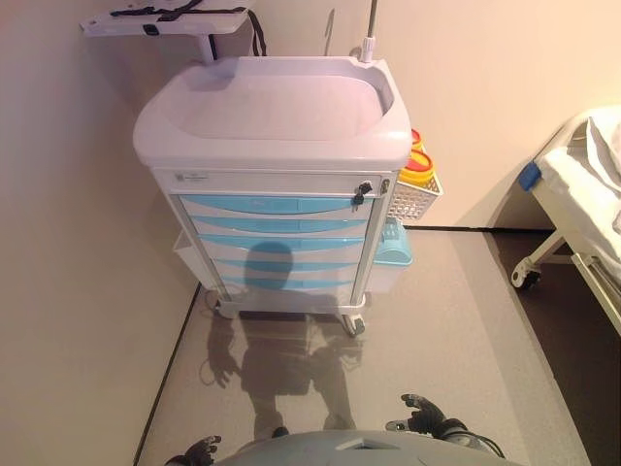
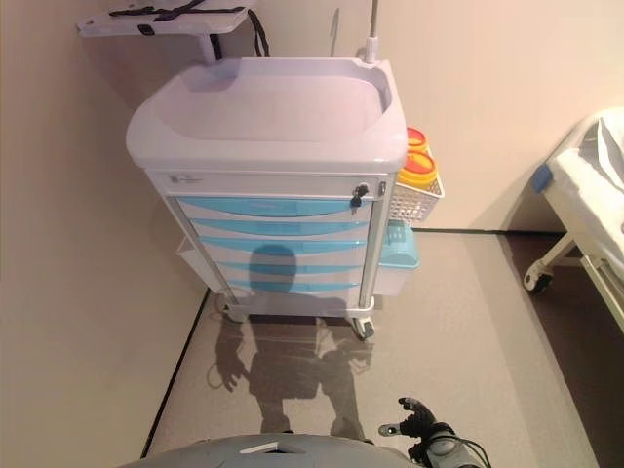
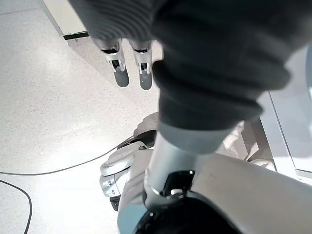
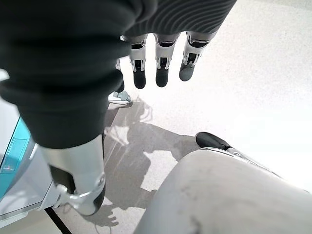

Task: Open the drawer and pick up the medicine

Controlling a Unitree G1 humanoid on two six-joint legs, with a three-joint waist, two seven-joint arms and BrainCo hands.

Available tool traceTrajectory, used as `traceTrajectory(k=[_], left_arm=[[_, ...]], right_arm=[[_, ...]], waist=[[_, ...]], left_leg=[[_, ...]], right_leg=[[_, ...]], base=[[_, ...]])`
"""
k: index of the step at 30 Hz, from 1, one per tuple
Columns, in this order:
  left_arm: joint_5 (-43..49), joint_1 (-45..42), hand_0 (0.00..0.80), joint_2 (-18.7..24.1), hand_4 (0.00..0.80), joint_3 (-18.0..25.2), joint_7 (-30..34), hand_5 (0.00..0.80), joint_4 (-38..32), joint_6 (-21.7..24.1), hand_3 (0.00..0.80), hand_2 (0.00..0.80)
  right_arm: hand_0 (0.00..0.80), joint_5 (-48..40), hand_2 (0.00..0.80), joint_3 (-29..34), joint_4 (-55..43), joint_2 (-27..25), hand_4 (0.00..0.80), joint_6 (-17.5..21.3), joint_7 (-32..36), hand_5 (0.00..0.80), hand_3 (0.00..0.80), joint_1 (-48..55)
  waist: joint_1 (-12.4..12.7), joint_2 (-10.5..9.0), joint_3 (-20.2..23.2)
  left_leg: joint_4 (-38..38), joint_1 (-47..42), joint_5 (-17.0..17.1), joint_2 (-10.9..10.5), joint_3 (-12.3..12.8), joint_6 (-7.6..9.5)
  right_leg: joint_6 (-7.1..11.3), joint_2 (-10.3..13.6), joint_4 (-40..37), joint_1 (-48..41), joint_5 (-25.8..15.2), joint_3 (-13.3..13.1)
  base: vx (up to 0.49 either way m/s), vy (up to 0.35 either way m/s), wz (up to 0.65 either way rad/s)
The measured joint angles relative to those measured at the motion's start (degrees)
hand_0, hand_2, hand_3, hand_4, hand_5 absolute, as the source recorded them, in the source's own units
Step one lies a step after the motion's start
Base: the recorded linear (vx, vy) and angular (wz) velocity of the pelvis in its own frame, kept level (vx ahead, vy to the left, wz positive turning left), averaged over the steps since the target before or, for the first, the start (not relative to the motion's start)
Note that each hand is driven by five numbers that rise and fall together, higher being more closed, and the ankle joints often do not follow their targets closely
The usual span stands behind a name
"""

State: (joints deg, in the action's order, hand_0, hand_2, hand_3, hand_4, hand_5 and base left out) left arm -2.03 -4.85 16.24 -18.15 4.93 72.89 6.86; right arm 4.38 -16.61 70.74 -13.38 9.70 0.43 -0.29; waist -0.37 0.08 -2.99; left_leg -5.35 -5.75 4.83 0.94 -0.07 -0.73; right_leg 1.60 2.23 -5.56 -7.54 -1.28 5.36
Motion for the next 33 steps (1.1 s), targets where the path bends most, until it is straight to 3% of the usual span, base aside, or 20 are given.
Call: traceTrajectory(k=[15, 19, 25, 33], left_arm=[[-1.92, 0.05, 0.0, -0.08, 0.0, 0.76, -0.49, 0.0, 0.61, 0.93, 0.0, 0.0], [-7.01, 1.83, 0.0, -0.79, 0.0, 1.83, -0.98, 0.0, 0.93, 0.96, 0.0, 0.0], [-14.67, 5.72, 0.0, -0.22, 0.0, 2.71, -1.56, 0.0, 0.96, 2.18, 0.0, 0.0], [-16.0, 6.11, 0.0, 1.76, 0.0, 0.92, -0.92, 0.0, -2.11, 5.98, 0.0, 0.0]], right_arm=[[0.0, 0.04, 0.0, 0.04, 0.53, -0.38, 0.0, 0.35, -0.29, 0.0, 0.0, -0.05], [0.0, 0.04, 0.0, -0.1, 0.53, -0.98, 0.0, 0.34, -2.86, 0.0, 0.0, -1.84], [0.0, -1.23, 0.0, 0.02, 0.29, -1.14, 0.0, 0.71, -8.66, 0.0, 0.0, -6.71], [0.0, -5.55, 0.0, 0.09, -4.99, -3.29, 0.0, 1.8, -10.27, 0.0, 0.0, -9.29]], waist=[[0.19, 0.33, -1.36], [0.1, 1.12, -4.82], [-0.27, 0.47, -12.65], [-4.2, 0.59, -18.03]], left_leg=[[0.25, 0.32, -0.32, 0.0, 0.77, -0.43], [1.44, 3.31, -0.26, -0.15, 1.48, -0.23], [6.12, 11.0, -0.31, -0.86, 3.08, 0.61], [14.65, 19.53, -4.14, -3.13, 7.3, 3.03]], right_leg=[[-0.17, 0.04, 0.66, 0.95, 0.15, -0.62], [-0.11, 0.11, 3.39, 5.3, 0.14, -2.13], [0.0, 0.28, 11.42, 15.78, 1.04, -4.91], [2.32, 2.12, 20.08, 26.84, 3.16, -11.16]], base=[[0.038, 0.038, -0.03], [-0.011, 0.083, -0.2], [-0.133, 0.121, -0.2], [-0.073, 0.112, -0.32]])
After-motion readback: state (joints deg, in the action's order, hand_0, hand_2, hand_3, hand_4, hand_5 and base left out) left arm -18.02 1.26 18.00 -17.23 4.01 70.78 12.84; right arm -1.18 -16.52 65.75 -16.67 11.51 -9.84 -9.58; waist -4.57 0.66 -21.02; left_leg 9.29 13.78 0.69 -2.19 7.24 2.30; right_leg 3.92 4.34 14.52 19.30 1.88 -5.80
